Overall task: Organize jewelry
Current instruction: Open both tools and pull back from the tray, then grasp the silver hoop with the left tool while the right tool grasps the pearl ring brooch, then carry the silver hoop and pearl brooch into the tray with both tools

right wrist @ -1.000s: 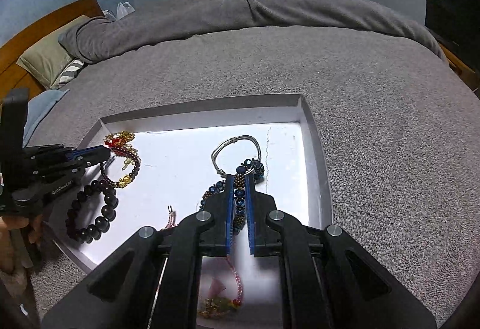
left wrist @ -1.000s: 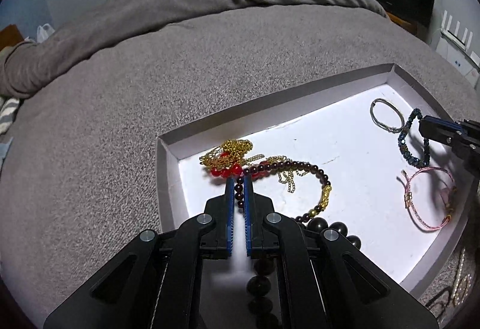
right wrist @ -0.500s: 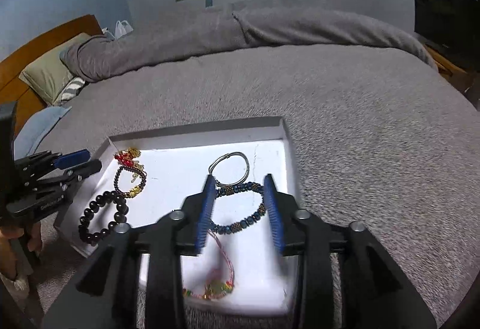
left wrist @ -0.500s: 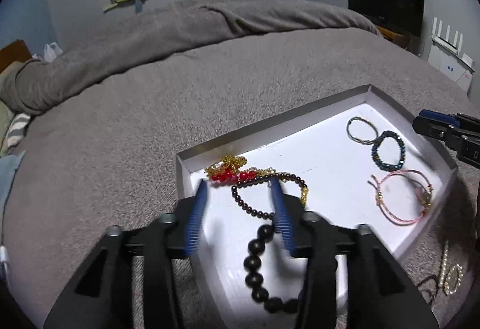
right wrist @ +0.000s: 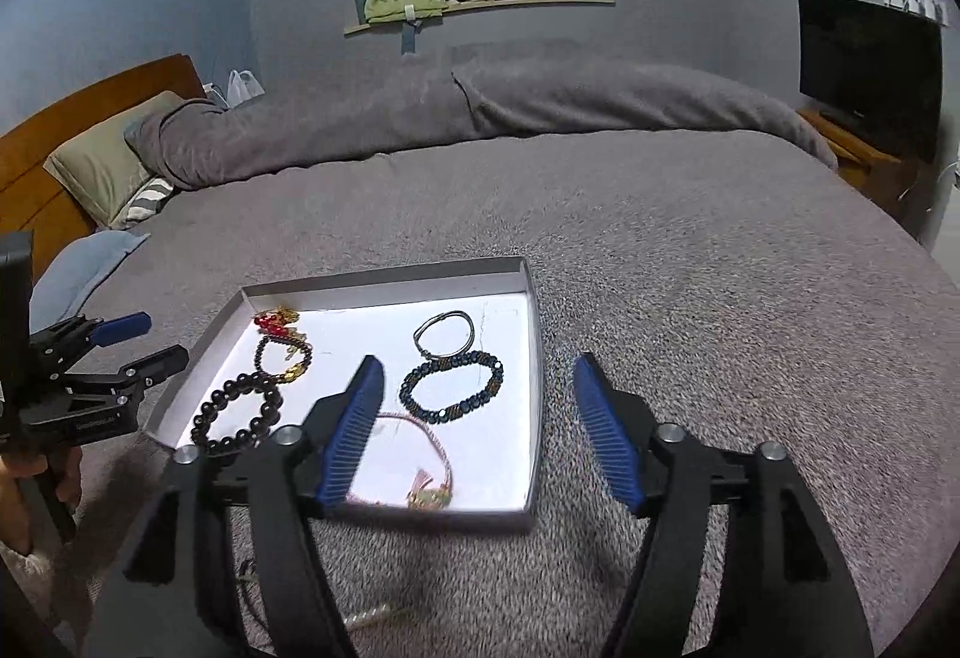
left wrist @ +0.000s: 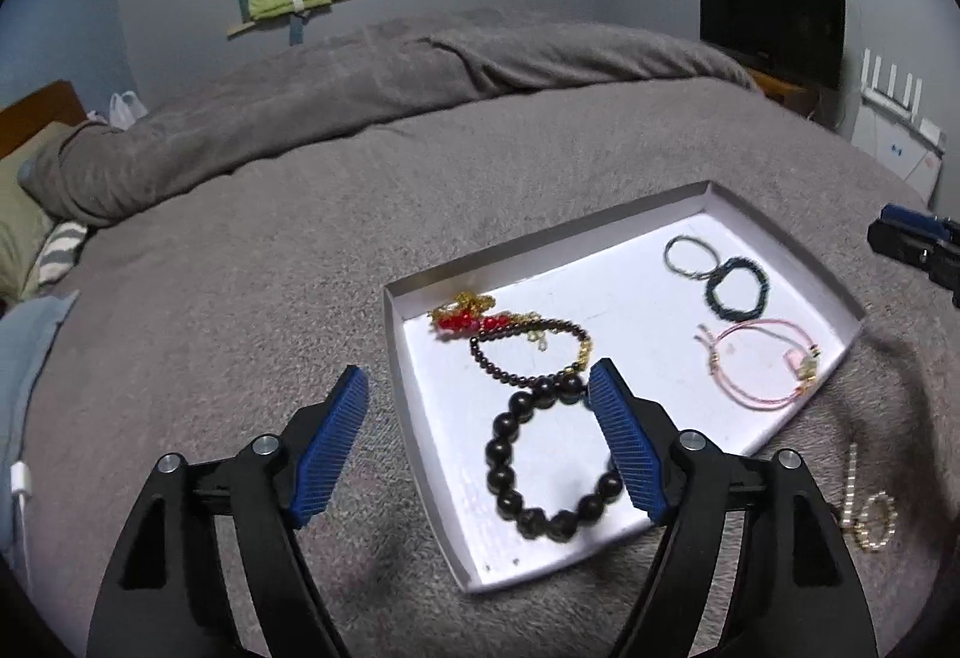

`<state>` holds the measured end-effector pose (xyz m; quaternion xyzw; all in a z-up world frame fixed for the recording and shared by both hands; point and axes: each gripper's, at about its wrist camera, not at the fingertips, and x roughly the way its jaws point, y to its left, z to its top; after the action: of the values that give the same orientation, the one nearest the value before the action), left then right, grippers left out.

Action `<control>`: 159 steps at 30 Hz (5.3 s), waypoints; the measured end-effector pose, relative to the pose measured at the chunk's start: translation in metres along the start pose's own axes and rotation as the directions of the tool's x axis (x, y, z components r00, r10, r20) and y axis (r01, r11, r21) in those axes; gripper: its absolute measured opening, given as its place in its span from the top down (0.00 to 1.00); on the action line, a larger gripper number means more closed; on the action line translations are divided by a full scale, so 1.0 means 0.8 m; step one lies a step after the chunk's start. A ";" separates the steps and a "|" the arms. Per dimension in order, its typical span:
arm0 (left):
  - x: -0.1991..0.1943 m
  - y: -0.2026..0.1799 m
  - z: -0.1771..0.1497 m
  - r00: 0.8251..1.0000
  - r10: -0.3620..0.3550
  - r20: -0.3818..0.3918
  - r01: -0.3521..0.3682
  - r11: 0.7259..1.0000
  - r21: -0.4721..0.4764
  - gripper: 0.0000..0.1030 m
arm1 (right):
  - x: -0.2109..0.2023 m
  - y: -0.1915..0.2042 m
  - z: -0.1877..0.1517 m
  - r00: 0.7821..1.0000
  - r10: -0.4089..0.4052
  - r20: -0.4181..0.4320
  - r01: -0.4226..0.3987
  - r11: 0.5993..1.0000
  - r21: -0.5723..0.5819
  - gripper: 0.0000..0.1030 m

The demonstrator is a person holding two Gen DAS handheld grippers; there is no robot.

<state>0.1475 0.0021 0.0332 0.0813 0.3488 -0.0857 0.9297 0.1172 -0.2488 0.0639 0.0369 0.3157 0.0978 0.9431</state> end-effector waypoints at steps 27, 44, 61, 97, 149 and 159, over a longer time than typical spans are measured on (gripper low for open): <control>-0.096 -0.020 -0.063 0.999 -0.029 0.016 0.030 0.999 -0.037 0.09 | -0.098 0.004 -0.072 0.998 -0.058 -0.004 0.058 0.997 -0.051 0.05; -0.091 -0.067 -0.139 0.995 -0.084 -0.055 0.085 0.996 0.010 0.09 | -0.079 0.035 -0.158 0.995 0.008 -0.099 -0.022 0.990 -0.141 0.05; -0.069 -0.089 -0.150 0.986 -0.141 -0.092 0.141 0.990 -0.001 0.09 | -0.063 0.065 -0.173 0.993 0.052 -0.106 -0.078 0.963 -0.259 0.12; -0.040 -0.149 -0.127 0.969 -0.228 -0.096 0.236 0.968 0.083 0.16 | -0.062 0.012 -0.170 0.986 0.046 -0.161 -0.065 0.991 -0.117 0.59; -0.011 0.017 -0.017 0.988 -0.153 -0.036 0.151 0.987 -0.050 0.52 | 0.014 0.076 -0.029 0.988 0.120 -0.094 -0.135 0.977 -0.163 0.60; 0.073 -0.007 0.047 0.976 -0.198 -0.093 0.199 0.980 0.005 0.52 | 0.094 0.094 -0.012 0.981 0.101 -0.168 -0.130 0.976 -0.173 0.60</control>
<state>0.2136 -0.0173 0.0223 0.0566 0.3971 -0.1766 0.8988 0.1581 -0.1597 0.0217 -0.0393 0.3764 0.1838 0.9072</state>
